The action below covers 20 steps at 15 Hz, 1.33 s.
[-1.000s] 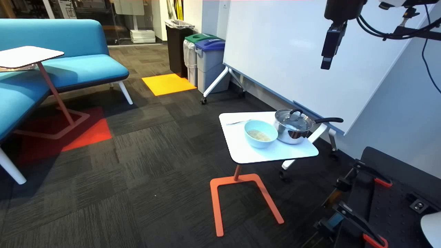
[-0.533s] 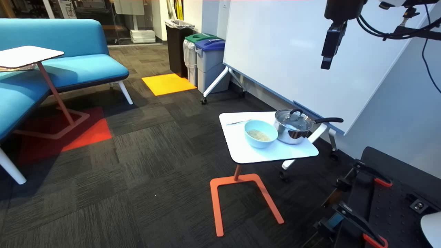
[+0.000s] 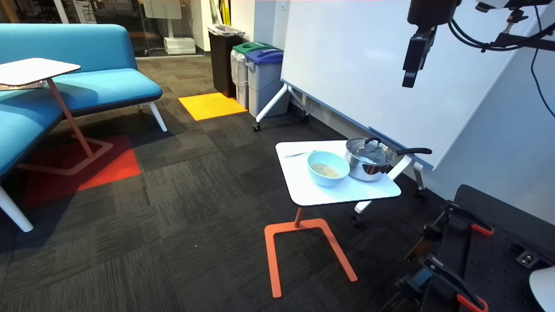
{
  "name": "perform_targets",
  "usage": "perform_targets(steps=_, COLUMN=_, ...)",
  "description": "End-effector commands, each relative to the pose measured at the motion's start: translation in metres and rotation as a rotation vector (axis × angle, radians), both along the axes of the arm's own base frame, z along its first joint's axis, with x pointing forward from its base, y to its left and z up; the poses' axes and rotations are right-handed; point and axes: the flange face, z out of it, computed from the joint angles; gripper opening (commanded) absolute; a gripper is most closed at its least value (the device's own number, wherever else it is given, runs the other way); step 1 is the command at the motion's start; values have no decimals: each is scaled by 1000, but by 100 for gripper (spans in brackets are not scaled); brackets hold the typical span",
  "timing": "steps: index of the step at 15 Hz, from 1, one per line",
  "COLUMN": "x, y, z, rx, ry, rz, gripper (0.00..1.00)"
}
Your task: Put the spoon in the blue bowl
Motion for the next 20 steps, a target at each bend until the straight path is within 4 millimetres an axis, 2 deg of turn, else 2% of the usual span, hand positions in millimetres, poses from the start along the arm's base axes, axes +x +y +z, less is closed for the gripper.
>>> perform_targets(steps=1, x=28, y=5, z=7, rx=88, ry=-39, rz=-170, gripper=100)
perform_targets(steps=3, x=45, y=0, z=12, rx=162, ry=-61, rz=-261, gripper=100)
perform_targets(steps=5, x=66, y=-13, z=9, rx=191, ry=-88, rz=-367, gripper=100)
perform_targets(steps=7, x=89, y=-27, z=-3, rx=207, ry=-116, rz=-474, gripper=100)
perform_targets(steps=10, x=123, y=-46, z=-37, rx=220, ry=-138, rz=-639, gripper=100)
perform_targets(steps=14, x=158, y=-57, z=-85, rx=250, ry=-159, rz=-859, gripper=100)
perform_targets(steps=15, x=165, y=-55, z=-91, rx=264, ry=-163, rz=-912, gripper=100)
perform_targets(steps=16, x=146, y=-55, z=-86, rx=245, ry=-144, rz=-823, gripper=100)
perform_targets(steps=18, x=158, y=-56, z=-100, rx=250, ry=-142, rz=-872, gripper=100)
perform_targets(steps=20, x=162, y=-56, z=-100, rx=250, ry=-147, rz=-884, gripper=100)
